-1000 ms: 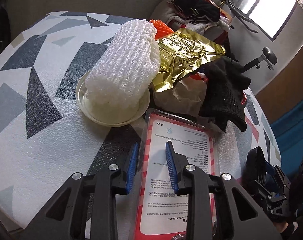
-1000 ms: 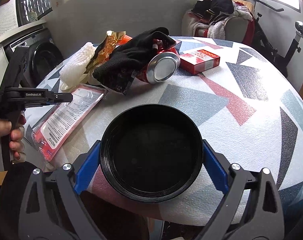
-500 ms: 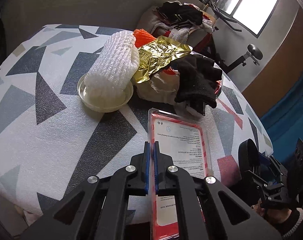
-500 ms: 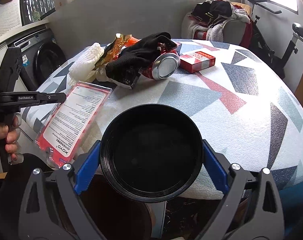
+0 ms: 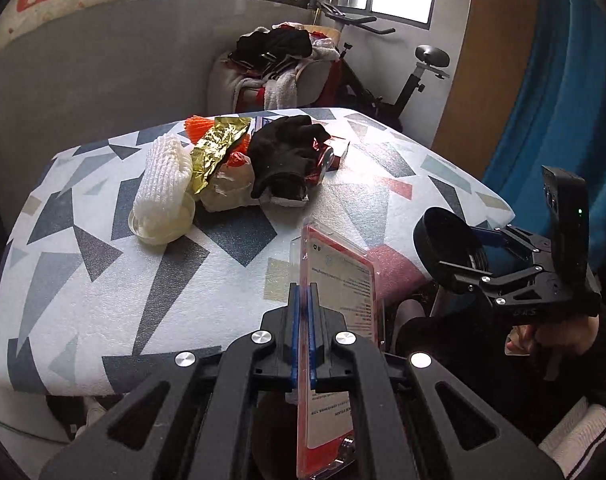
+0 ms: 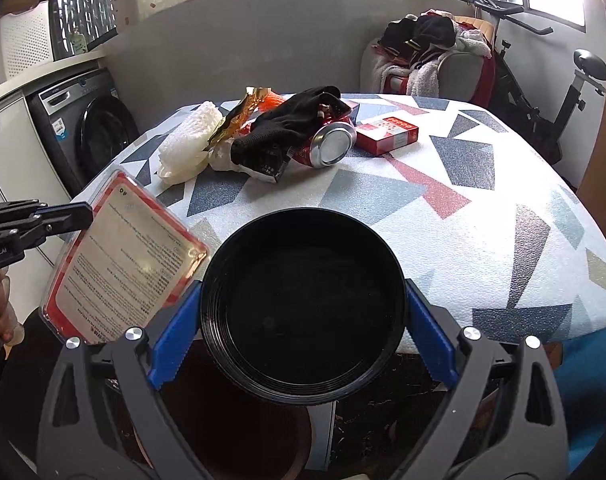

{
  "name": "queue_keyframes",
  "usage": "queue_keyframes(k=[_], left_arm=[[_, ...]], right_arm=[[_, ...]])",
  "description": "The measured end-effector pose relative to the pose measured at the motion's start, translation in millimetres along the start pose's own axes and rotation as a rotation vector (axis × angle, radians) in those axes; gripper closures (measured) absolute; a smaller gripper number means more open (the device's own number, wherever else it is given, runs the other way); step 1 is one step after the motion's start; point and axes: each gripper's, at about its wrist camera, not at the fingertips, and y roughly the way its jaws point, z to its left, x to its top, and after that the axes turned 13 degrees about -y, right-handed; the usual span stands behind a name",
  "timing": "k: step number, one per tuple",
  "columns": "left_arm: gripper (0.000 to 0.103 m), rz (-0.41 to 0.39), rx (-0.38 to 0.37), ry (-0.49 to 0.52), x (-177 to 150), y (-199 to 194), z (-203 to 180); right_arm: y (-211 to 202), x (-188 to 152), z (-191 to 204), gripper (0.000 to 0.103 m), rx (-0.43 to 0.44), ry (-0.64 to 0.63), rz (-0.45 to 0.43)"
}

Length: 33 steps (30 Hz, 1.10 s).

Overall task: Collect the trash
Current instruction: 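Carry the pink package into the brown bin with the left tool while the right tool holds the bowl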

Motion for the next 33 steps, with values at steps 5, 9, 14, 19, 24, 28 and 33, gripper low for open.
queue_keyframes(k=[5,9,14,19,24,28,33], left_arm=[[0.099,0.074,-0.012,0.061,-36.8,7.4,-14.1],[0.099,0.146,0.006,0.122,-62.3,26.8,-20.1],[0.099,0.23,0.015,0.191,-81.7,53.2,-26.6],[0.099,0.277,0.026,0.245,-87.5,75.3,-32.0],[0.099,0.337,0.053,0.269,-97.3,100.8,-34.1],[0.099,0.398,0.09,0.262,-98.9,123.3,-31.9],[0.096,0.464,0.106,0.206,-100.1,138.7,-20.2]], right_arm=[[-6.9,-10.5,-1.7,0.01,-0.004,0.015,0.006],[-10.5,-14.0,-4.5,0.01,-0.013,0.025,0.004],[-11.0,-15.2,-9.7,0.01,-0.009,0.048,-0.004],[-7.0,-16.2,-12.1,0.01,-0.009,0.06,0.009],[-6.5,-17.3,-14.5,0.01,-0.003,0.069,0.008],[-4.7,-18.8,-16.9,0.01,-0.002,0.076,0.015],[-4.1,-19.4,-17.8,0.01,-0.001,0.079,0.016]])
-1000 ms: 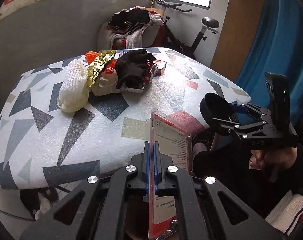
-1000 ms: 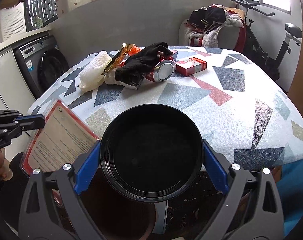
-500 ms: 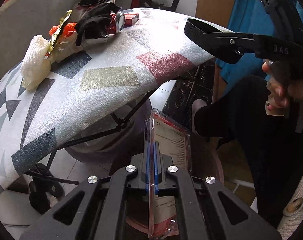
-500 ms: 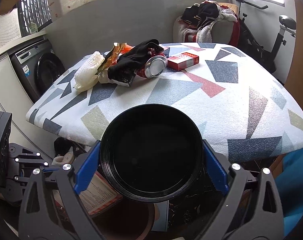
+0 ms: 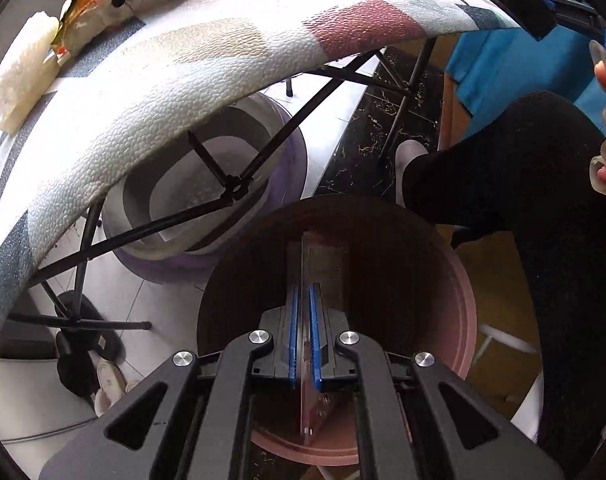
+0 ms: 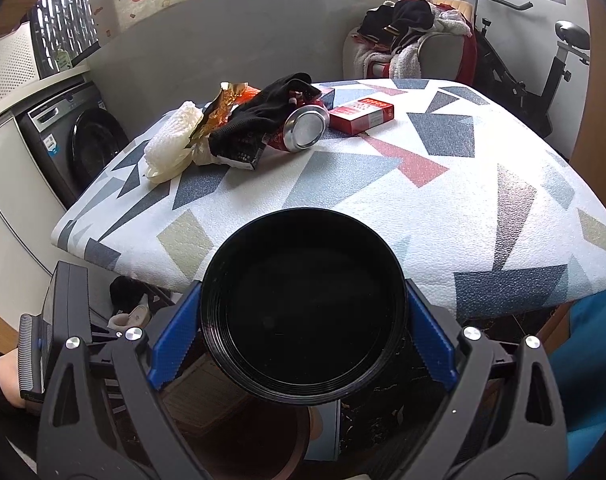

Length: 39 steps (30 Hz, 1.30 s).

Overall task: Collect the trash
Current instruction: 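Carry the pink package into the brown bin with the left tool while the right tool holds the bowl, then lower the black bowl into the brown bin and open the right tool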

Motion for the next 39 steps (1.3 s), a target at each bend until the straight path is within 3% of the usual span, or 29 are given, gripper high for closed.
queue_keyframes(k=[1,3,4,5,8,11,16,22,27,34,39], left_arm=[[0.093,-0.012,-0.006,-0.016,0.5,-2.4,3.1],[0.08,-0.055,-0.02,-0.049,1.0,-10.2,9.4],[0.079,-0.084,-0.03,-0.065,1.6,-15.9,12.5],[0.079,-0.115,-0.037,-0.079,1.6,-22.3,15.5],[0.062,-0.213,-0.047,-0.128,0.4,-42.0,25.3],[0.052,-0.323,-0.065,-0.194,-2.7,-67.6,37.3],[0.048,-0.553,-0.109,-0.338,-11.9,-124.9,64.9],[0.039,-0.695,-0.04,-0.367,-28.9,-167.8,85.2],[0.035,-0.72,-0.048,-0.414,-46.2,-172.4,98.2],[0.032,-0.616,-0.036,-0.406,-36.9,-150.7,97.3],[0.032,-0.576,-0.042,-0.431,-34.5,-140.7,102.8]], right_arm=[[0.4,-0.1,0.3,0.01,0.0,-0.002,0.001],[1.4,-0.5,1.4,0.01,0.002,-0.01,0.003],[2.0,-0.6,2.6,0.01,0.003,-0.016,0.005],[2.4,-0.7,4.7,0.01,0.005,-0.023,0.007],[5.8,-0.7,12.4,0.01,0.017,-0.058,0.019],[8.9,-0.6,23.7,0.01,0.028,-0.105,0.03],[14.3,1.6,51.2,0.01,0.041,-0.223,0.046],[34.1,-5.1,96.9,0.01,0.163,-0.34,0.07],[52.7,-19.4,125.1,0.01,0.251,-0.427,0.133],[87.2,-33.5,132.8,0.01,0.267,-0.42,0.282],[97.1,-38.3,136.6,0.01,0.269,-0.43,0.324]])
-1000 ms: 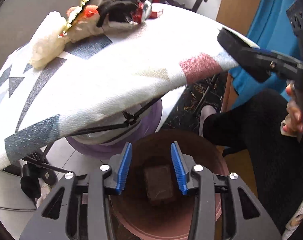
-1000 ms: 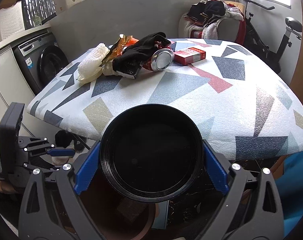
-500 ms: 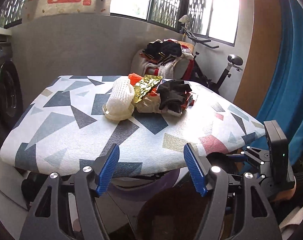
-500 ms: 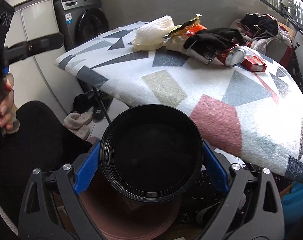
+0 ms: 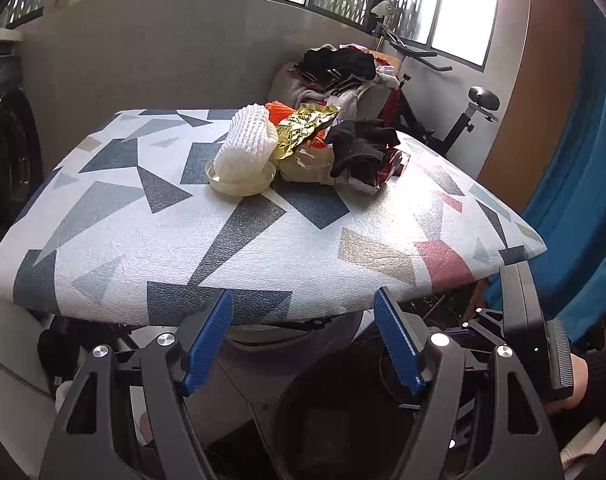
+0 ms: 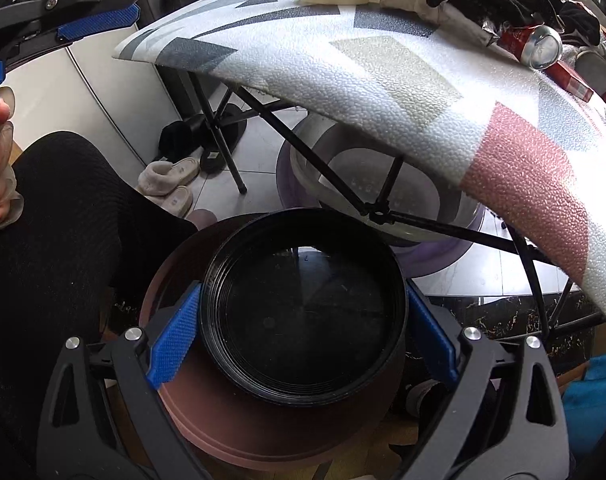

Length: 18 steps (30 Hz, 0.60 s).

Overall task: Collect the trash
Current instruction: 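Lower the black bowl into the brown bin and open the right tool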

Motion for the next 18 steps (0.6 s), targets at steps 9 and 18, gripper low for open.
queue_keyframes(k=[9,18], left_arm=[[0.025,0.007,0.002,-0.042,2.3,1.6,7.0],[0.006,0.008,0.021,-0.039,2.2,3.3,6.4]], right_arm=[[-3.2,-6.2,-5.8,0.01,0.003,0.027,-0.006],[-15.1,-9.3,-16.2,0.006,-0.033,0.051,-0.02]])
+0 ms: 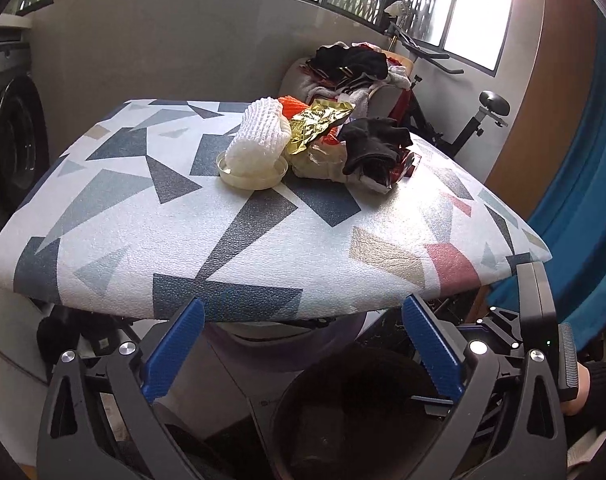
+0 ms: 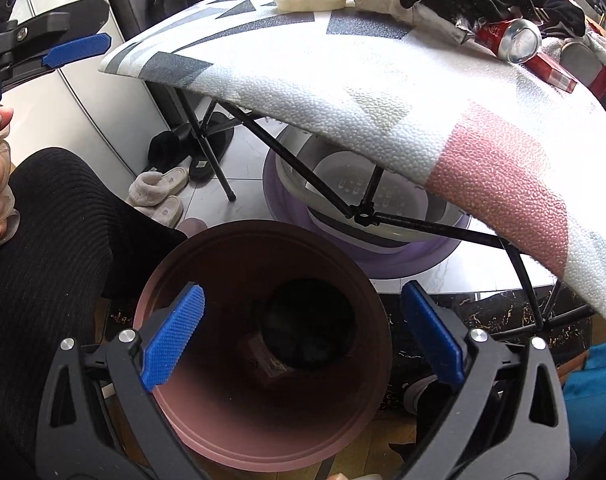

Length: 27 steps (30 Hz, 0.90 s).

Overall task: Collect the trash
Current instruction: 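Lower the black bowl into the brown bin and open the right tool, then move both tools back over the ironing board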

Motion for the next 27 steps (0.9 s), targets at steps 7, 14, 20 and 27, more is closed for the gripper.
queue_keyframes(k=[7,14,20,27], left_arm=[[0.006,0.008,0.004,-0.002,-0.1,1.8,0.0],[0.006,0.015,0.019,0.025,-2.0,4.9,-6.8],[0.006,0.01,0.036,0.005,0.5,5.5,-3.6],[0.006,-0.048,0.01,-0.048,12.7,-5.2,3.9]], right_arm=[[-21.6,-0.3,-11.4,0.006,-0.024,0.046,-0.087],[-39.1,-1.3,-22.7,0.006,-0.037,0.096,-0.157],[-46.2,-1.8,-30.8,0.006,-0.036,0.133,-0.195],[-59.1,1.8,-34.2,0.006,-0.092,0.146,-0.231]])
